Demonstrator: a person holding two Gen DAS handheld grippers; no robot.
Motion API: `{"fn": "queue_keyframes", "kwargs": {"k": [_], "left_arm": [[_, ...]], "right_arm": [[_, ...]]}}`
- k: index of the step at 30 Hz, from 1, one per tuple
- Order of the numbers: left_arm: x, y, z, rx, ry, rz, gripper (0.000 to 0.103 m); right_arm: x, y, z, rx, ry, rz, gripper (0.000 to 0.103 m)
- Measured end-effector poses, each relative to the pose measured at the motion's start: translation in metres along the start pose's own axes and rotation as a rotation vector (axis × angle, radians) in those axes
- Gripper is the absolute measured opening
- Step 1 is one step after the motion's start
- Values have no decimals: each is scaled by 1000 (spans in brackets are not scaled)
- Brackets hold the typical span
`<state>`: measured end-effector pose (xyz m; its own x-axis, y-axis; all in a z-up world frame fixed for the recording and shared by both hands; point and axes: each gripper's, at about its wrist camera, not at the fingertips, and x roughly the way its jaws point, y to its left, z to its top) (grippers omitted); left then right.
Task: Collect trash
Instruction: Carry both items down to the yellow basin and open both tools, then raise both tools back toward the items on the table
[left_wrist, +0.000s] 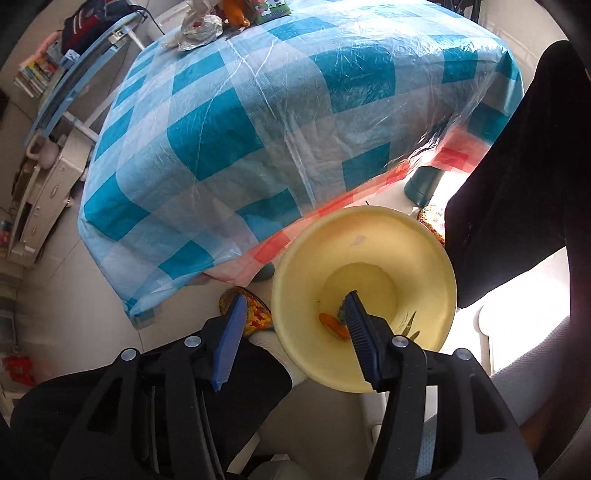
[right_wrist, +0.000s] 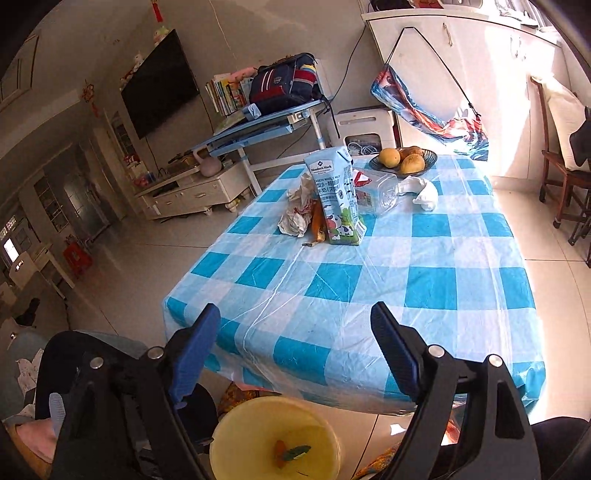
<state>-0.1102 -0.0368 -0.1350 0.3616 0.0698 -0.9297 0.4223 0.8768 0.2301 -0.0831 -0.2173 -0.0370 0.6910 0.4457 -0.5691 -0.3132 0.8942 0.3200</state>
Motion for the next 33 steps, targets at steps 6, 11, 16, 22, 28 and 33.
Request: {"fn": "queue_keyframes", "kwargs": {"k": [6,11,16,22,28,33], "left_arm": [[-23,32,8,-162,-148,47,72],[-34,61,11,-316,-210,73,78],[-40,79,9,-413,-256,83,81],[-47,89,7,-480,-301,94,84],[-50,96,8,-527,-315,86,86],[-45,104,15,-565,-310,59,89]], "right_arm": [[3,6,-1,-36,11,-27,82],[6,17,-4,-99,24,-57,84],[9,23,-6,-140,36,-76,84],[14,28,-7,-161,51,-89,84],[15,31,-8,-179,56,-96,84],[15,33,-7,-172,58,-83,84]]}}
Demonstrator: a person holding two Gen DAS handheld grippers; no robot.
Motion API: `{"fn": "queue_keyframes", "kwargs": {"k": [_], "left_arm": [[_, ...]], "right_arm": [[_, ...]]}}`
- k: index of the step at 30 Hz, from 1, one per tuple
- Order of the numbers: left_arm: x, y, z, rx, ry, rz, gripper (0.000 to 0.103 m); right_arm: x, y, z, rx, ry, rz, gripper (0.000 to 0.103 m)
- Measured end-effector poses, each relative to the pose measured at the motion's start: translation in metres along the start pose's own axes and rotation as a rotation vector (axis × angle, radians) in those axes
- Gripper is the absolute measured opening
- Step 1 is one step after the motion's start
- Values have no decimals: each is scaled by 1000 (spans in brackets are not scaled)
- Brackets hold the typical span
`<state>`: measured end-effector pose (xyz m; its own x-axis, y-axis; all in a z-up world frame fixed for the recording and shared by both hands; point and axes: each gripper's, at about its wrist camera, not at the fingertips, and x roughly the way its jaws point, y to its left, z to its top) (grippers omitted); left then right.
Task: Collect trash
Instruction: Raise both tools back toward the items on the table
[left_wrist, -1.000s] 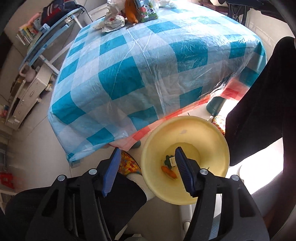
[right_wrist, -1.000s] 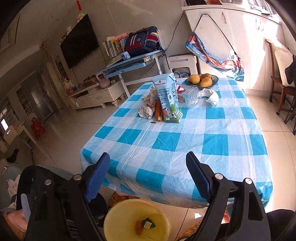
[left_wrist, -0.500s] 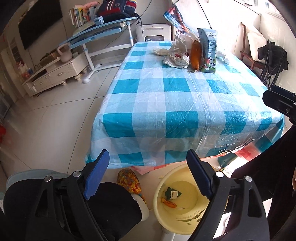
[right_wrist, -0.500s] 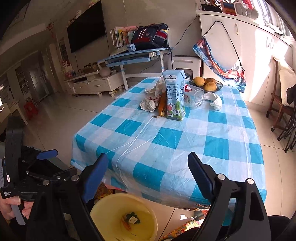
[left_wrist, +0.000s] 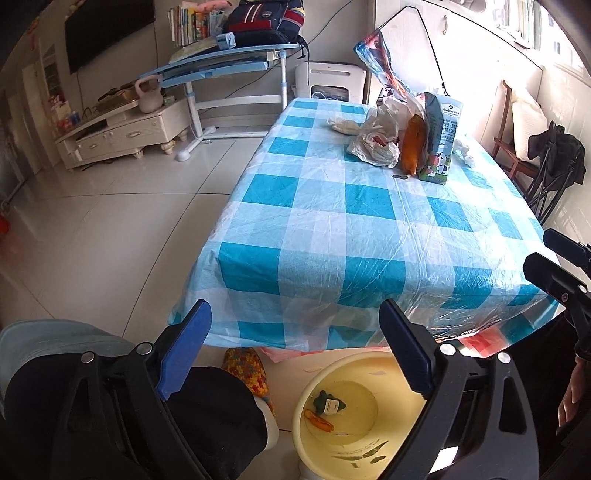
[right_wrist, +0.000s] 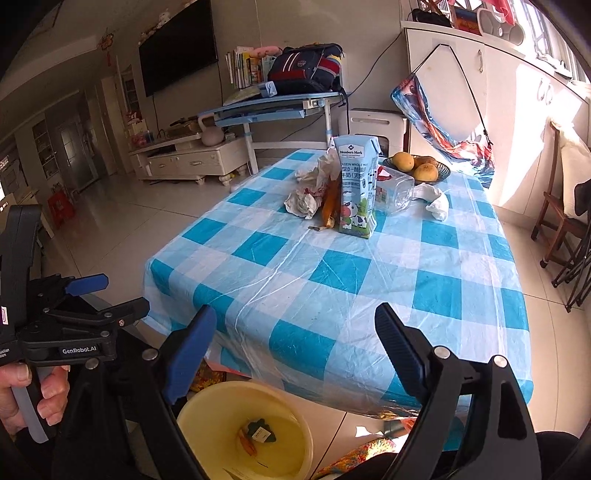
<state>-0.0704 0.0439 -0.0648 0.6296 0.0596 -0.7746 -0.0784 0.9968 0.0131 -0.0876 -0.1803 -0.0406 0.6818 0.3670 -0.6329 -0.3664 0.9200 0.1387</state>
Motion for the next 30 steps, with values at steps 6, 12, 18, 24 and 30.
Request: {"fn": "queue_keyframes", "kwargs": {"k": [6,12,18,24,30], "left_arm": [[26,7,26,-51,53,7,89],[54,1,57,-7,66,54,89],[70,0,58,-31,93,46,89],[65,0,58,-34,82,16,89],[73,3,64,-42,107,-5,89]], "right_arm": [[-1,2,3,28,-5,18,84],[1,-5,5,71,-8,23,85],[6,-15,7,110,-6,24,86],[11,-17,8,143,14,43,86],[14,-19,9,173,29,45,86]]}}
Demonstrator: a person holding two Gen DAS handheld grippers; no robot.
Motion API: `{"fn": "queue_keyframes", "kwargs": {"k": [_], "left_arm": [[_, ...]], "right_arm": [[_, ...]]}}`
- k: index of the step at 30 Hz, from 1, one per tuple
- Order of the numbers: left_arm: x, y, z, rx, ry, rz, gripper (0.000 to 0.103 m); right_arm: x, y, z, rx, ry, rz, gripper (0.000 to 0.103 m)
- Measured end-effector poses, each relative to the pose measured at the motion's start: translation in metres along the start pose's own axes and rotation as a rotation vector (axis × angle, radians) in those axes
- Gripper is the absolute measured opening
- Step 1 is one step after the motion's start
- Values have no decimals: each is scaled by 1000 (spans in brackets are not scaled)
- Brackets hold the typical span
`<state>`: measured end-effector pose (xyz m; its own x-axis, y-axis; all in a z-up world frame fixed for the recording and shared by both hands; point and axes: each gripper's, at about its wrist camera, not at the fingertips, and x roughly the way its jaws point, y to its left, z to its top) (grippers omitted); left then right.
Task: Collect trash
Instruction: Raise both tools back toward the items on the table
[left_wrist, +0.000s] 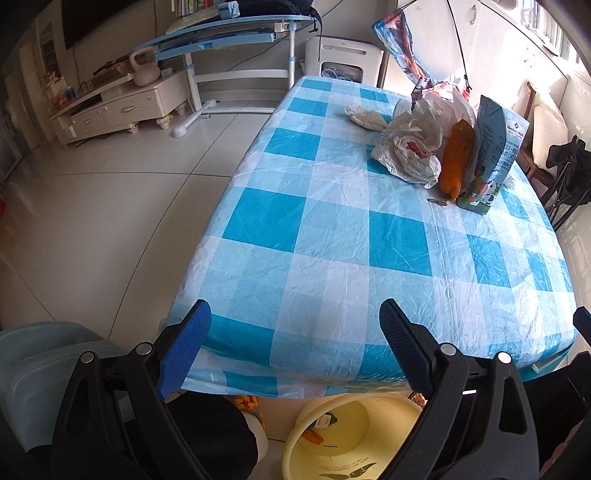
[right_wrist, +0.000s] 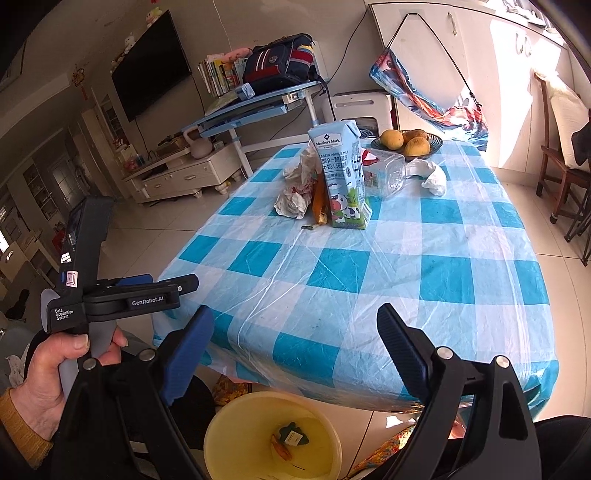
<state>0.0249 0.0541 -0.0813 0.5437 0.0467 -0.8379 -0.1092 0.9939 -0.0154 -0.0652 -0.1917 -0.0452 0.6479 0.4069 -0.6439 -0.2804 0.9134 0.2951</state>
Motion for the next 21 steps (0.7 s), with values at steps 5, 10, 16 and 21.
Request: {"fn": "queue_keyframes", "kwargs": {"k": [5,10,16,21], "left_arm": [[8,-7,13,55,12,-16,89],[25,-23,36,147,18,-16,90],[54,-36,63,180,35,-57,90],[63,-45,84,161,-2,-160,90]], "right_arm": [[9,1,12,-37,25,-18,86],[25,-2,32,-98,51,-32,88],[50,-22,55,-89,69,-58,88],[64,-39,78,-55,67,-53,88]]}}
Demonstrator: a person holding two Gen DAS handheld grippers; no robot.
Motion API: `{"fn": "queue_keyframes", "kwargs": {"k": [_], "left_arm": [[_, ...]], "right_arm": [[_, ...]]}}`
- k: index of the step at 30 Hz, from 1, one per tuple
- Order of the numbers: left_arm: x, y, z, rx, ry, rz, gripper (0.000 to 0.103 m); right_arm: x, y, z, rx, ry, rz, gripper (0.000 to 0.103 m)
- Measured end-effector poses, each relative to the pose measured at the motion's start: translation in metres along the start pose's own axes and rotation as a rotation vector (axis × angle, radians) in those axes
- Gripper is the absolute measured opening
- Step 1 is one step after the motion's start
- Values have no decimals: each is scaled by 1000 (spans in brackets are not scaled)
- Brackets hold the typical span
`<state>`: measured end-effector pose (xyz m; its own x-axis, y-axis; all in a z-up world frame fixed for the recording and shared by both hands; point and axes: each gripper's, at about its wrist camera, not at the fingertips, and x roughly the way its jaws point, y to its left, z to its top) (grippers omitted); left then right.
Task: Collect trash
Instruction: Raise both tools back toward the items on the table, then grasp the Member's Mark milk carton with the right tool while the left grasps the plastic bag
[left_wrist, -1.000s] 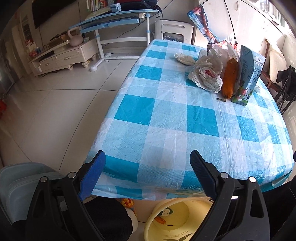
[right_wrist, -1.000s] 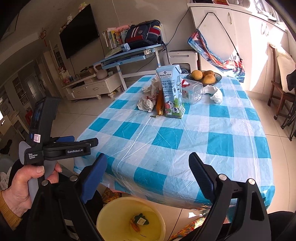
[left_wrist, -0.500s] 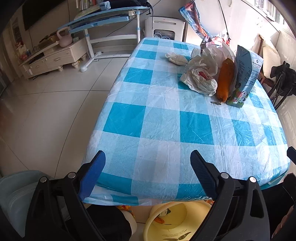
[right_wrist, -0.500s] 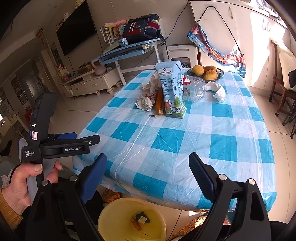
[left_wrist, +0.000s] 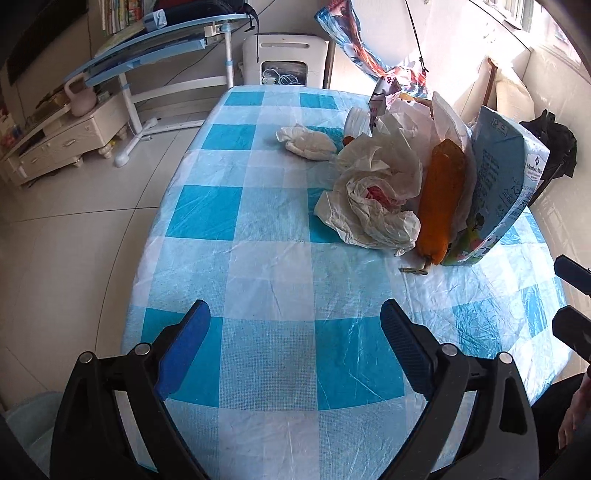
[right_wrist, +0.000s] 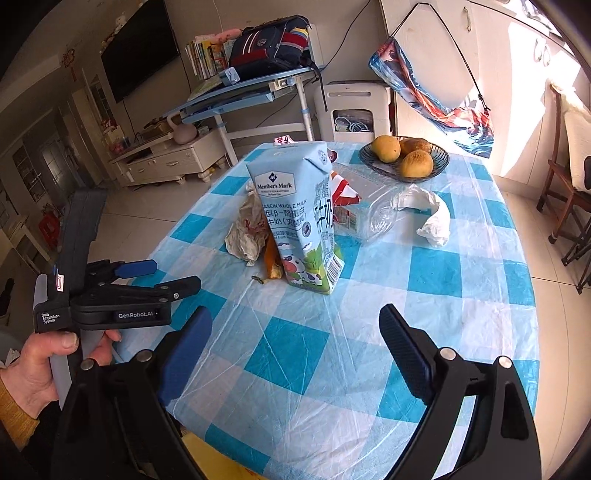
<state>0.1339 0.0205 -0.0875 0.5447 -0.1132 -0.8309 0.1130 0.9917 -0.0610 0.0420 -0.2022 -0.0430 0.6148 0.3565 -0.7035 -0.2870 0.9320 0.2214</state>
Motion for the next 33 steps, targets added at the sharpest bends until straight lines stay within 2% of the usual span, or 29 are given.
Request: {"fn": "queue_keyframes", "kwargs": {"k": [9,15,16,18,19,20,21,22,23,24,25,29,33], "left_arm": [[20,-28,43,47,-67,-51,90],[37,-39,58,53,-55,-65,89],[40,-37,58,41,-46,-73,86],[45,-34,58,22,-24,-88,66],[47,-33,57,16,-14,-99,61],[47,-32,56,12,-18,-105,57],[45,-32,56,16,-29,-105,47],[42,-33,56,27,-34,-109,42],[40,-35,56,38,-36,-104,26],[37,-37,55,48,-34,-100,24],[33,-39,53,58,-42,-92,19],[15,-40,42,71,-56,-84,18],[-7,-31,30,57,-81,-101,18]], "right_arm": [[-4,-7,16,21,-101,46,88],[15,0,37,25,-133,76,88],[19,0,40,29,-134,77,88],[25,0,43,39,-134,73,88],[27,-1,44,43,-135,72,88],[28,-2,45,49,-136,70,84],[30,-3,46,56,-131,70,76],[33,-5,46,64,-121,71,71],[34,-8,45,76,-109,75,55],[36,-13,45,93,-96,84,38],[36,-17,44,114,-89,94,36],[21,-25,42,146,-121,111,27],[1,-23,38,149,-155,147,26]]}}
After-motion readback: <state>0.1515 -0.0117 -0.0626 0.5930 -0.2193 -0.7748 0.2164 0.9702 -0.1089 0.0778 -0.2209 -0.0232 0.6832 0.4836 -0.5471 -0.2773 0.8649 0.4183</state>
